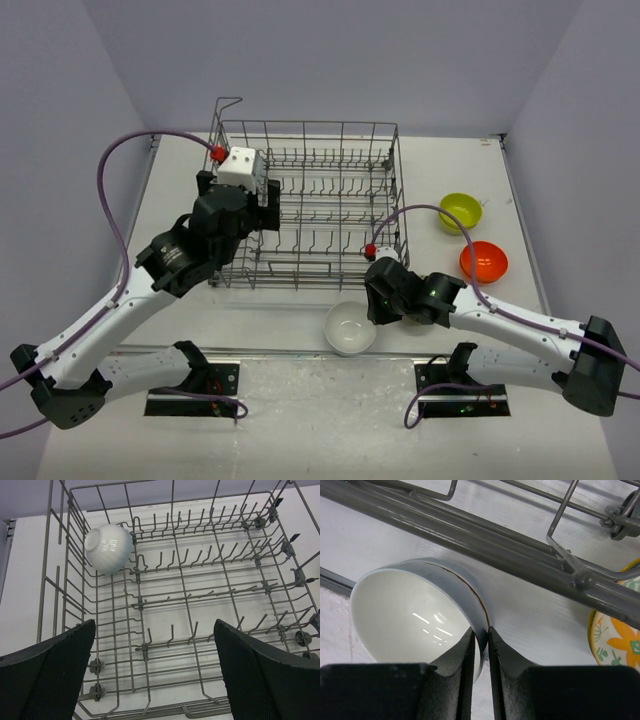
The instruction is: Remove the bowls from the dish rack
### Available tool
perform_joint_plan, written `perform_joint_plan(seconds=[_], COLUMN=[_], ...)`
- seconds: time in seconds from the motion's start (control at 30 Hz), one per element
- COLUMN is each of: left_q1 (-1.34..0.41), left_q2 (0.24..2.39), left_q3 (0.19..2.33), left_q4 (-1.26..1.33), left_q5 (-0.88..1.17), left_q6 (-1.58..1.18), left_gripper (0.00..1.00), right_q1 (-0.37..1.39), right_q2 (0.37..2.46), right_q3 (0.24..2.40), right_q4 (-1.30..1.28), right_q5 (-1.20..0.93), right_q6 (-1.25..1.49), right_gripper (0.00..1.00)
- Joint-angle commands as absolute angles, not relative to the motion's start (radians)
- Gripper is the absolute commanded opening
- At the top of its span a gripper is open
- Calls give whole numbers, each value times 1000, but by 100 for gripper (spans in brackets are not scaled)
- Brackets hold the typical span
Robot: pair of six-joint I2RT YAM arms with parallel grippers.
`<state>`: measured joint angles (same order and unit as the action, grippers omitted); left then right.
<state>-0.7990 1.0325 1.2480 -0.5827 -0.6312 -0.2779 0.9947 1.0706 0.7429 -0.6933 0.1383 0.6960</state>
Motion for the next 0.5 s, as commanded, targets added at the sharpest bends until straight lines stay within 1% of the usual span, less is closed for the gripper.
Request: perform_joint_plan(seconds=[0.0, 0.07, 0.1, 0.13, 0.17, 0.23, 0.33, 0.43, 0.47], left_q1=[-798, -793, -785, -782, -776, -753, -704, -664, -648], left_q2=[1096, 1140, 1166, 1214, 1241, 1319, 1435, 1566, 1639], left_q3=[1258, 1281, 1314, 1330, 1347, 1406, 1500, 1642, 1673], left_q4=[-512, -518, -526, -538, -541, -557, -583, -623, -633], left_q5=[-627, -646, -655, -682, -696, -724, -730, -770, -784], left_q6=[-301, -299, -299, -295, -282, -269, -218, -175, -155], left_gripper=[100, 100, 100, 100, 100, 100, 100, 100, 100], right_q1=[997, 999, 997, 997, 999, 997, 997, 997, 997], right_q2=[1052, 1037, 1031, 1014, 1003, 974, 887, 838, 809], right_q3=[765, 785, 795, 813, 822, 844, 902, 937, 945], right_q4=[-690, -706, -716, -741, -753, -793, -834, -861, -864], right_q5=[147, 158, 163, 169, 182, 196, 212, 216, 216], right_q6=[698, 692, 692, 689, 687, 681, 664, 644, 640], right_gripper=[17, 20, 35, 42, 47, 50, 51, 52, 52])
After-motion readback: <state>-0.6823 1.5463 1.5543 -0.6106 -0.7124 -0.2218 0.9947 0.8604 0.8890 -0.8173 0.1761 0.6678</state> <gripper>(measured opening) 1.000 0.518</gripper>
